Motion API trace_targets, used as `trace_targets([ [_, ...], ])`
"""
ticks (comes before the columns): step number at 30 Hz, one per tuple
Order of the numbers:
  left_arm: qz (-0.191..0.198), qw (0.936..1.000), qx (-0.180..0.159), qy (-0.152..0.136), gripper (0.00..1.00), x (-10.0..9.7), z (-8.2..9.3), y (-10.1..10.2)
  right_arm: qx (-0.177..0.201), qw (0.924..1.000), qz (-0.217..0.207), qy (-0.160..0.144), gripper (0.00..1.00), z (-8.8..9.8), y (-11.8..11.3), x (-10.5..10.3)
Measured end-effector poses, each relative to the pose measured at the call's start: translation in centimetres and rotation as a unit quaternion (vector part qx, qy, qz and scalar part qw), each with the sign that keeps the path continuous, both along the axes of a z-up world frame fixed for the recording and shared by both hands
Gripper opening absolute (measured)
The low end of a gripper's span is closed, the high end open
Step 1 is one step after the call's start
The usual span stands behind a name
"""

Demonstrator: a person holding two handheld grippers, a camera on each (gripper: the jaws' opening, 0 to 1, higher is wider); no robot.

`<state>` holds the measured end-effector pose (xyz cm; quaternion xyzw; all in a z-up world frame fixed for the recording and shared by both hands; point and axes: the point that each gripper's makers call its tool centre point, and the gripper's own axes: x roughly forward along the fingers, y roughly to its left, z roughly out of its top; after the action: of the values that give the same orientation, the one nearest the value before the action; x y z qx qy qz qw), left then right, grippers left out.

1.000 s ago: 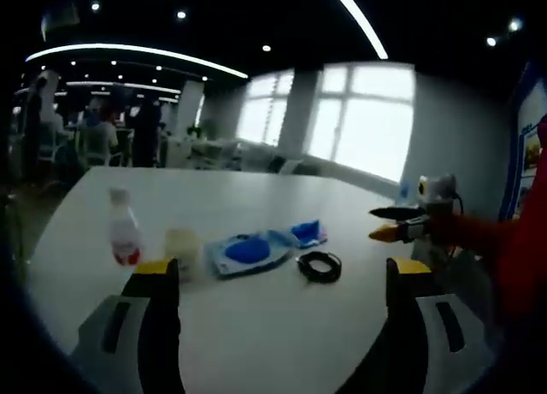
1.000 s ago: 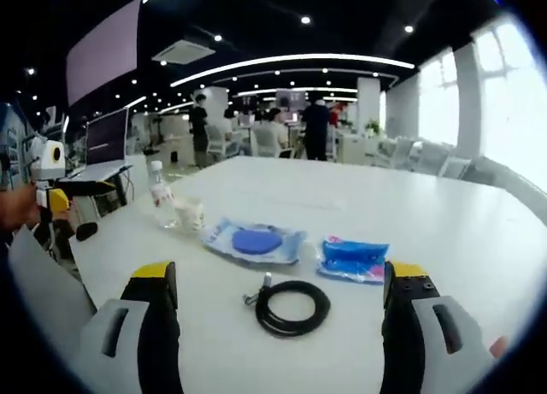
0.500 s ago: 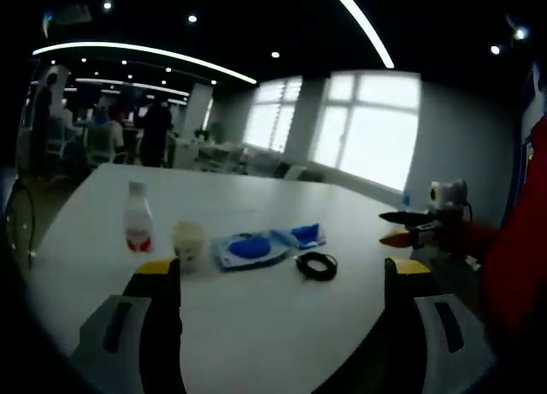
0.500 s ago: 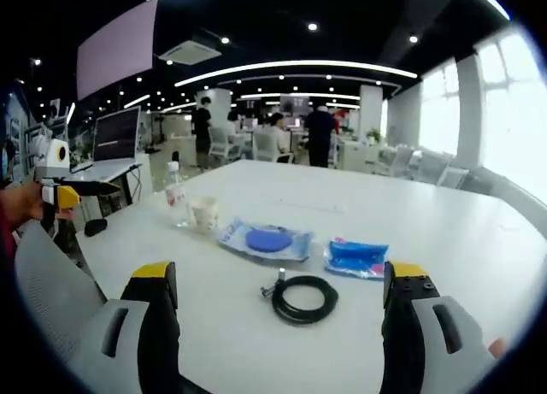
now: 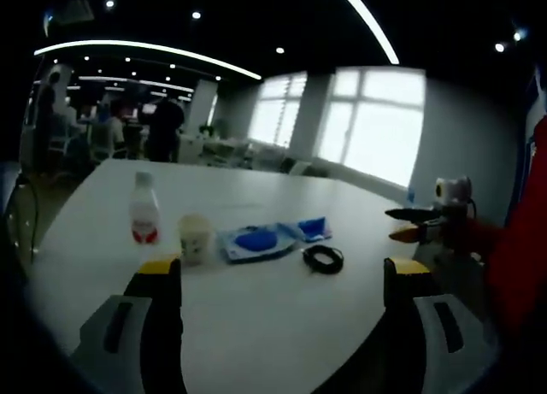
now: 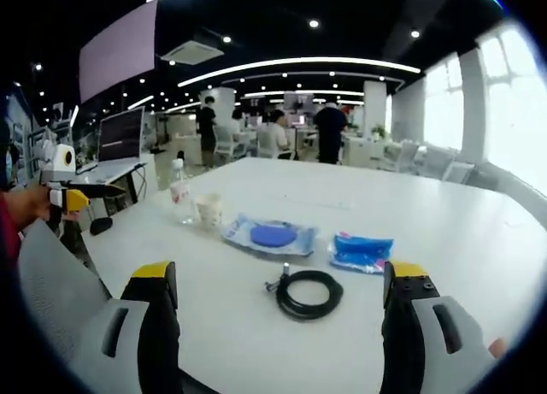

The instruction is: Arrange the tabletop items into an orderly group along one side of the table until the central work area is clear of visible clutter.

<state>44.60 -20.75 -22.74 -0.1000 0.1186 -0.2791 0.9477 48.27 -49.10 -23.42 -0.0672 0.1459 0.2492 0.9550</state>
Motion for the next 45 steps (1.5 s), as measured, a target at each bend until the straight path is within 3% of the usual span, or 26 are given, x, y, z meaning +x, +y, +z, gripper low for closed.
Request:
trace_targets([
  [14,0.017,0.9998,-0.009,0.0,0.94,1.2,0.3,0.3,-0.014,0.9999,-0.009,-0.001,1.0,-0.3,-0.6,1.5],
  [20,0.01,0.9999,-0.008,0.002,0.94,1.2,0.3,-0.8,-0.011,0.9999,-0.011,0.004,1.0,-0.6,-0.6,1.5],
  [45,0.019,0.9997,-0.009,0.014,0.94,1.2,-0.3,-0.3,-0.007,0.9997,-0.015,0.016,1.0,-1.3,-0.8,1.6],
])
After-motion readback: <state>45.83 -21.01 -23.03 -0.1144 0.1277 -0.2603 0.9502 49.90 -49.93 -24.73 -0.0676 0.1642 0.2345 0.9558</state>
